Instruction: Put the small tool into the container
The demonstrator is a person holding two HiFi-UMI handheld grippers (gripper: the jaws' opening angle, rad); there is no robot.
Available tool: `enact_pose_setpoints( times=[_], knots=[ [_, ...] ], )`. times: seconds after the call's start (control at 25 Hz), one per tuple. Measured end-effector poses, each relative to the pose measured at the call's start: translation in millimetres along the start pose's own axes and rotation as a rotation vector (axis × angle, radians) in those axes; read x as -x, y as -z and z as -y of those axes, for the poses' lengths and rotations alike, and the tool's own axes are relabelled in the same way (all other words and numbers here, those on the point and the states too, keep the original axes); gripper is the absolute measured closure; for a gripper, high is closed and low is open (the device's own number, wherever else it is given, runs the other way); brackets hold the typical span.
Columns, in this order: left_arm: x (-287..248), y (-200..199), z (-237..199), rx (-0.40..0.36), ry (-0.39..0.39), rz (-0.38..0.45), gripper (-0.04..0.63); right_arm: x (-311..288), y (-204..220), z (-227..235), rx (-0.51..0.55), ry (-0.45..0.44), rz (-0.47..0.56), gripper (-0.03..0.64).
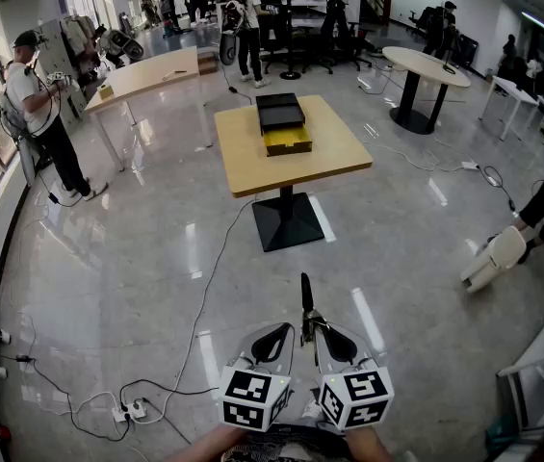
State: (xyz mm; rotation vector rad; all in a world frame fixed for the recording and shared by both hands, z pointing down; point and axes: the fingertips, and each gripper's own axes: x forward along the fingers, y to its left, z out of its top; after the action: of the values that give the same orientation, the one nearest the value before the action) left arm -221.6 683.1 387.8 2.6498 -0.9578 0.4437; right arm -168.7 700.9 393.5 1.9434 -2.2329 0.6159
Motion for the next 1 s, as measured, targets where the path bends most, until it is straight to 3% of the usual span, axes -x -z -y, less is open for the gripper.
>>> enact_pose_setpoints(
  times=[0.24,0.44,0.64,1.0],
  knots=[
    [44.5,31.7,-19.0,-0.01,0.005,0.004,0.589,5.8,30.2,-47.2,0.009,0.008,0.006,0.609],
    [38.1,11.0,-35.6,-0.008,0.008,0.013,0.589,-15.1,10.1,-51.3,0.017,0.006,0.005,0.609],
    [72.9,20.7,-64.5,0.004,0.003,0.021,0.589,-21.1,20.9,-95.4,0.023,0.009,-0.007,0.609],
    [83.8,18.7,-88.3,0.023,0.02,0.016,0.589,-32.6,18.1,-119.9,0.036,0.024,-0.022,0.607]
  ],
)
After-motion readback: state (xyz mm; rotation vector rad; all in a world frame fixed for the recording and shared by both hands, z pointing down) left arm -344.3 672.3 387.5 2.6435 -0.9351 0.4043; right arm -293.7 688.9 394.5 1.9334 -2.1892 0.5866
